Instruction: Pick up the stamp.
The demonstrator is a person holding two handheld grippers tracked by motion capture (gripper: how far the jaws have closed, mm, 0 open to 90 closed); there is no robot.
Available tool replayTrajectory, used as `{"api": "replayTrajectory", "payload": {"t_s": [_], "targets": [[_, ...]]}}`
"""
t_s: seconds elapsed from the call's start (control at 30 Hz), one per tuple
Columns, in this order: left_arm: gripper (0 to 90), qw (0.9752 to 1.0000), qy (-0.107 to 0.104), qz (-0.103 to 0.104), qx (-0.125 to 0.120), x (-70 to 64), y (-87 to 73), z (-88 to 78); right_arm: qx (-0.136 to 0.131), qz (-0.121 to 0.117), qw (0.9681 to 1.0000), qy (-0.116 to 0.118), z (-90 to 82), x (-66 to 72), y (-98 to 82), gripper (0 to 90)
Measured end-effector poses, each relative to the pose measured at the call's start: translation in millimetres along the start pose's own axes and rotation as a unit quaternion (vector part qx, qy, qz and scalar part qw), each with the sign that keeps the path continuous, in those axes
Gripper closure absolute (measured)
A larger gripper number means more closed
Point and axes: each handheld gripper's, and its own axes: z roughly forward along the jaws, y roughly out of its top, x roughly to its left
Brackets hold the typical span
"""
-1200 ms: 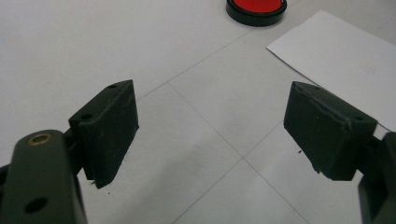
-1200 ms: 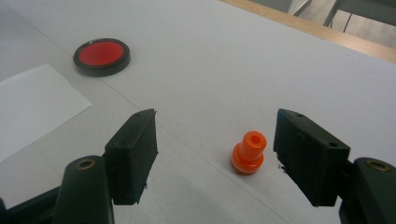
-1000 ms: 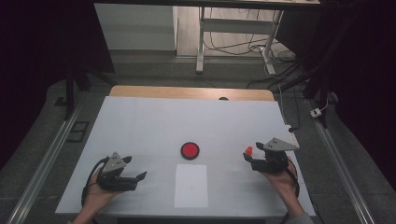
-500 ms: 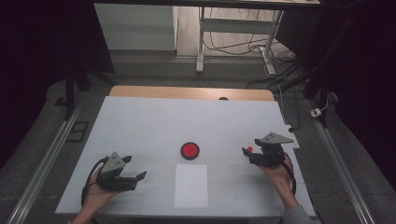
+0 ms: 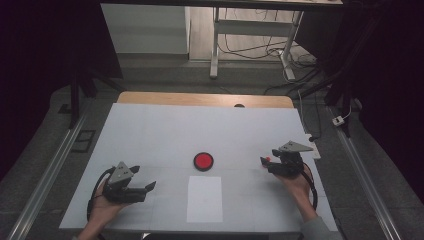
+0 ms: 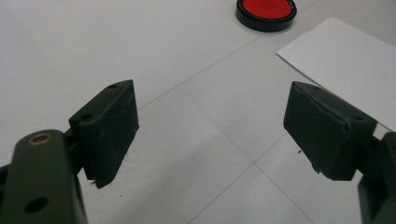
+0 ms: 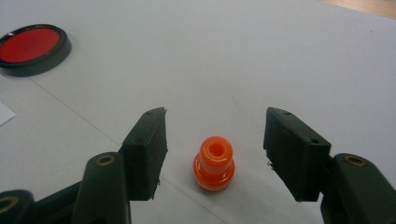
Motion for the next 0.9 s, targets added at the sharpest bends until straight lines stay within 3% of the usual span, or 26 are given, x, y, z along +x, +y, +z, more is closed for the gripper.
{"api": "replayTrajectory", "payload": {"t_s": [0.47,0.9], "targets": [[18.5,1.0,-0.004,0.002,-0.002,-1.4,-1.6,-1.8,0.011,-0.008,0.9998,-0.014,7.7,3.4,-5.7,49.1],[18.7,1.0,-0.001,0.001,-0.001,0.4,-3.7,-2.4,0.013,0.0,0.9998,-0.016,10.2,1.6,-9.3,64.8]]}}
